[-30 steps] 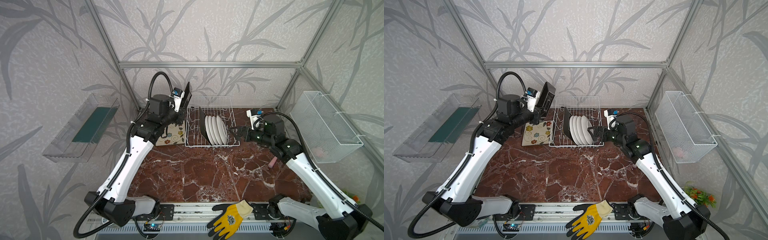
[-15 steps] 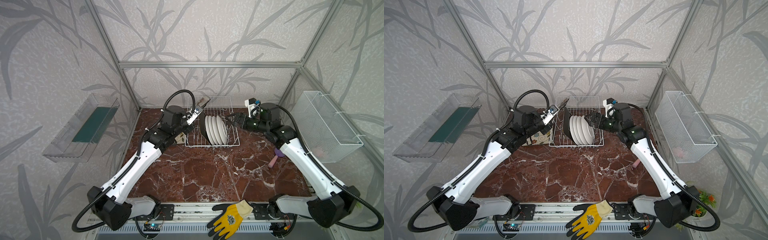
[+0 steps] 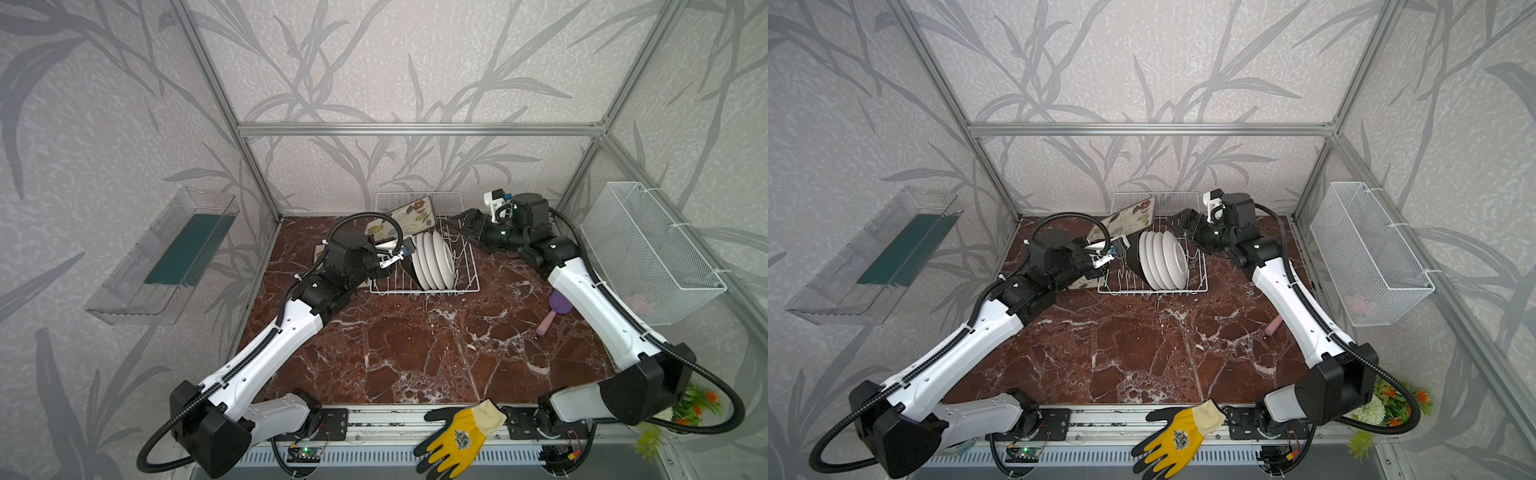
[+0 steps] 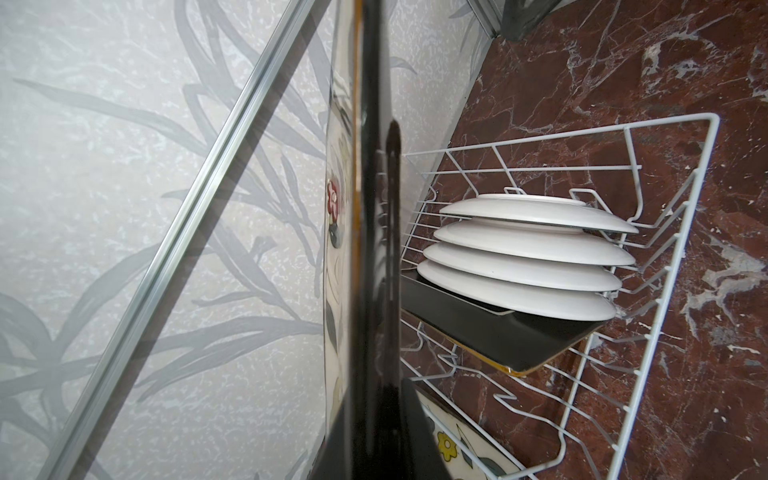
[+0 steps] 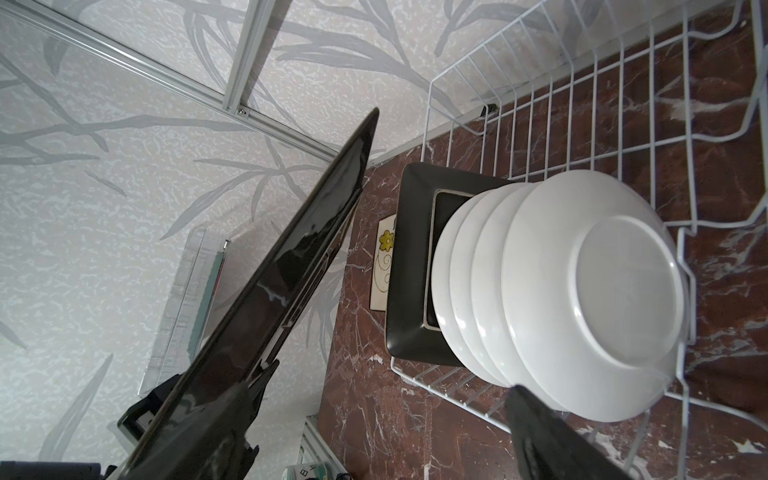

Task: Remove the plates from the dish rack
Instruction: 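Hold the plate above the rack with the left gripper while the right grasps it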

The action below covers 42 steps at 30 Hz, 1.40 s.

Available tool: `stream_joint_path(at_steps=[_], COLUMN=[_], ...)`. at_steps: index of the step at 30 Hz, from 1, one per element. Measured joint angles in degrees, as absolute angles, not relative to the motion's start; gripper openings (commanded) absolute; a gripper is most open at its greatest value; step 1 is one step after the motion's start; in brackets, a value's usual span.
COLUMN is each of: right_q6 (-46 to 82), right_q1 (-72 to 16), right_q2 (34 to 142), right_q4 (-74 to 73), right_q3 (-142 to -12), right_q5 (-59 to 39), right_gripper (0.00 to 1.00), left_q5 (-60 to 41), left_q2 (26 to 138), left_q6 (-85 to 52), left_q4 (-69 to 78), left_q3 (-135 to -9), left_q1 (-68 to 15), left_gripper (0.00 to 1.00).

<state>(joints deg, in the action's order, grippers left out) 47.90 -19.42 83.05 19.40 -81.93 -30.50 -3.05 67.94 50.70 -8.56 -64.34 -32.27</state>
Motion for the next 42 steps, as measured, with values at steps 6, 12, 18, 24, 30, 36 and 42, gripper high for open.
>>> stream_joint_path(at_steps=[6, 12, 18, 24, 30, 36, 42], right_q6=[50.8, 52.1, 53.0, 53.5, 53.5, 53.3, 52.9], right_q1=[-19.5, -19.4, -19.6, -20.6, -22.1, -23.4, -24.3], right_q2=[84.9, 84.9, 84.9, 87.0, 90.8, 93.0, 94.6], right_q4=[18.0, 16.7, 15.5, 15.5, 16.7, 18.9, 20.7], right_q3=[-82.8, -82.8, -82.8, -84.9, -88.5, -89.3, -89.3], right_q5=[-31.6, -31.6, -31.6, -31.9, -32.5, -33.6, -34.6], right_gripper=[0.91, 0.91, 0.91, 0.81, 0.75, 0.65, 0.56], left_q5=[-2.9, -2.4, -1.6, -1.6, -1.6, -1.6, -1.6], left_q2=[67.8, 67.8, 67.8, 67.8, 67.9, 68.0, 68.0], left_q6=[55.3, 58.2, 59.8, 61.5, 63.9, 66.5, 68.4], left_q4=[-6.4, -5.3, -5.5, -5.7, -4.8, -3.8, -1.6], left_q3=[-62.7, -61.4, -61.2, -61.0, -60.4, -58.7, -57.0], left_q1=[-33.6, -33.8, -34.3, -35.2, -36.2, -36.6, -36.7], left_gripper=[0.00, 0.00, 0.00, 0.00, 0.00, 0.00, 0.00])
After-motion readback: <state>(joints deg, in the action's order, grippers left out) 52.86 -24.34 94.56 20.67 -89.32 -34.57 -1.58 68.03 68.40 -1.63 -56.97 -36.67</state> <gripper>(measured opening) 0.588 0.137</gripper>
